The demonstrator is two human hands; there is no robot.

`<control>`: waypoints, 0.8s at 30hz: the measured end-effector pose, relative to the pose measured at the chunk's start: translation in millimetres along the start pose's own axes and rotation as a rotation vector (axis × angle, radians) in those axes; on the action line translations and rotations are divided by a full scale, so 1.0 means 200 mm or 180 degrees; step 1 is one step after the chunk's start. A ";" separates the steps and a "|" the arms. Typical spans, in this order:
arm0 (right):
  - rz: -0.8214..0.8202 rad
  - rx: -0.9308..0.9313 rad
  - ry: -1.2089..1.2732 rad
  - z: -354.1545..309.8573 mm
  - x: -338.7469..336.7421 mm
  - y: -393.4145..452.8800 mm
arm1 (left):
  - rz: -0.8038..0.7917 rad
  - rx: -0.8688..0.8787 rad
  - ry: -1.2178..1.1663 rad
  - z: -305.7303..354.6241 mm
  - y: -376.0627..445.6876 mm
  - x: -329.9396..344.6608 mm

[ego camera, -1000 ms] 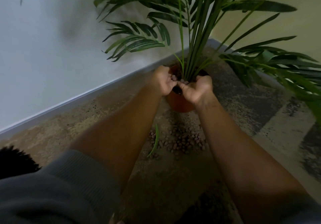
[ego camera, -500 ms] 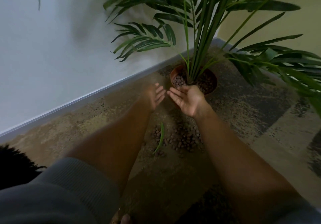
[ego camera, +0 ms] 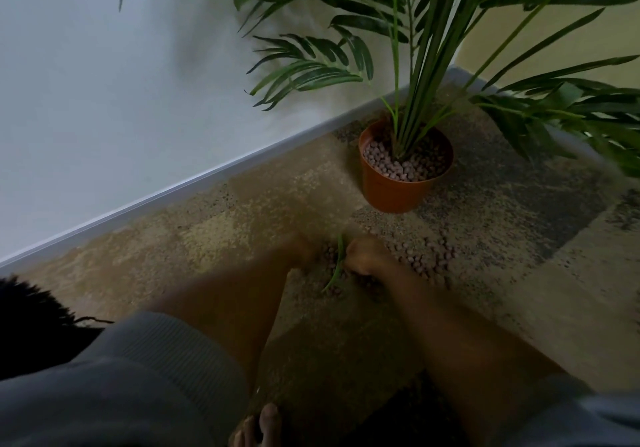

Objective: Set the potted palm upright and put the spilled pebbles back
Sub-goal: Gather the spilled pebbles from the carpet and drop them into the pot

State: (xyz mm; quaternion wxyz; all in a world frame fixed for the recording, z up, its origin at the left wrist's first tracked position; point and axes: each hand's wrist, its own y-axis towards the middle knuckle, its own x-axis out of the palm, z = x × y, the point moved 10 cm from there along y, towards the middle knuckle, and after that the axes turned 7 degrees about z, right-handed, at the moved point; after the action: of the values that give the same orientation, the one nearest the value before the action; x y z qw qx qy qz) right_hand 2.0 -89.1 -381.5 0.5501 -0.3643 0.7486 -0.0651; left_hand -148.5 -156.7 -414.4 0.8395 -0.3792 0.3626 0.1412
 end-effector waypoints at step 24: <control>0.0435 -0.1066 -0.0683 -0.28 0.19 0.17 | 0.0272 0.0616 0.1023 0.00 -0.07 0.05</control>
State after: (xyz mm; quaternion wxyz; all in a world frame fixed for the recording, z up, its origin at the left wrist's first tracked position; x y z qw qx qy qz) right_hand -67.4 -104.9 -407.1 0.5615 -0.4039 0.7091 0.1369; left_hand -134.4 -166.1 -414.8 0.7966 -0.2986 0.5197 0.0789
